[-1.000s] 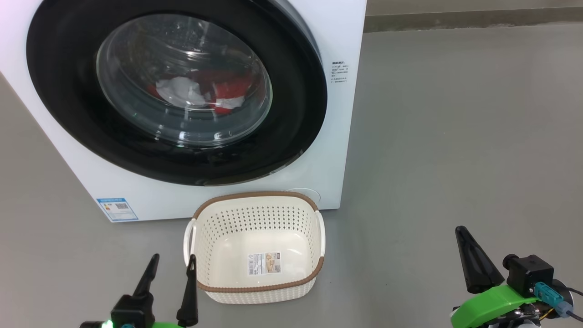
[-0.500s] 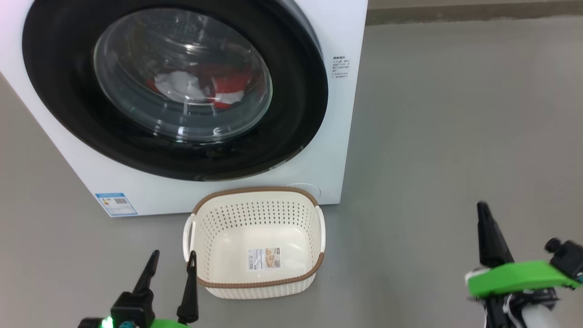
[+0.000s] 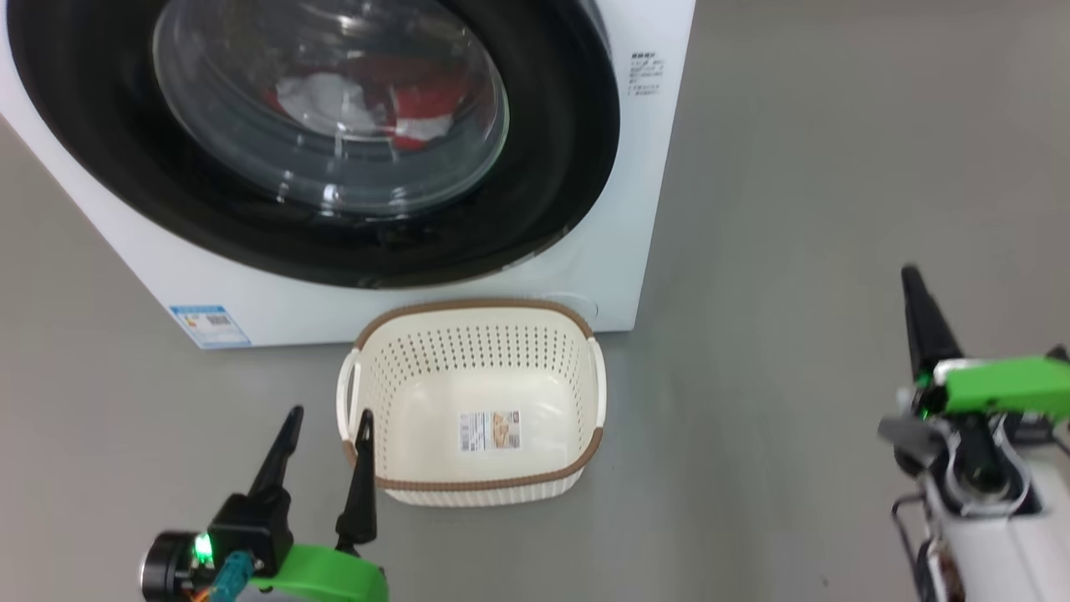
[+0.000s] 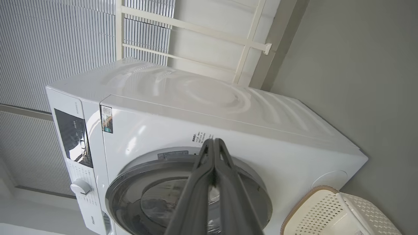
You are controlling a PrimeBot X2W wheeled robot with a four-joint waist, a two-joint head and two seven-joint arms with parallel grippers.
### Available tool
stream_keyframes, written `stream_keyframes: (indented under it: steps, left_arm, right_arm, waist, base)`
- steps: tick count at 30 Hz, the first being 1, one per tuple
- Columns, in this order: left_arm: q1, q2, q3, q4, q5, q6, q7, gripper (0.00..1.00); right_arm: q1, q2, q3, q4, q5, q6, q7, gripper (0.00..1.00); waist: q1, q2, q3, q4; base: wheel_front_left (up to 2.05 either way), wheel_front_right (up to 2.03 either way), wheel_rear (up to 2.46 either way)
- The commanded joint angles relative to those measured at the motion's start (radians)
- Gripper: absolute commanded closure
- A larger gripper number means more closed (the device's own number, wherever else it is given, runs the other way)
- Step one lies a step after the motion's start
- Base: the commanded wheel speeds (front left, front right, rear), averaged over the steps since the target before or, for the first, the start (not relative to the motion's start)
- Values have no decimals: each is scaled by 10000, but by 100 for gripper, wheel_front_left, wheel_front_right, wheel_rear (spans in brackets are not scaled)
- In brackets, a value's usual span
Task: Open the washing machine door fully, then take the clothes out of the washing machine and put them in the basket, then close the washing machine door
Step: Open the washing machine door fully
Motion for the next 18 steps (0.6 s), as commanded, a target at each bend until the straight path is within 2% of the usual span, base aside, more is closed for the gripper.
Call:
stream_keyframes:
  steps: [1, 8, 18]
  left_arm:
    - [-464, 67, 260, -366, -37, 131, -120, 0]
    - [-836, 63, 38, -514, -17, 211, -120, 0]
    - [-1573, 60, -565, -764, -305, 472, -120, 0]
  right_arm:
    - [-782, -136, 8, -15, 509, -6, 385, 100]
    - [-2361, -443, -76, 1123, 1475, -6, 1759, 100]
    - [-4767, -850, 441, 2526, 1522, -6, 3107, 100]
  waist:
    - [0, 0, 321, 108]
    - [0, 0, 1003, 234]
    - [0, 0, 2050, 597]
  base:
    - [0, 0, 0]
    - [0, 0, 0]
    - [0, 0, 0]
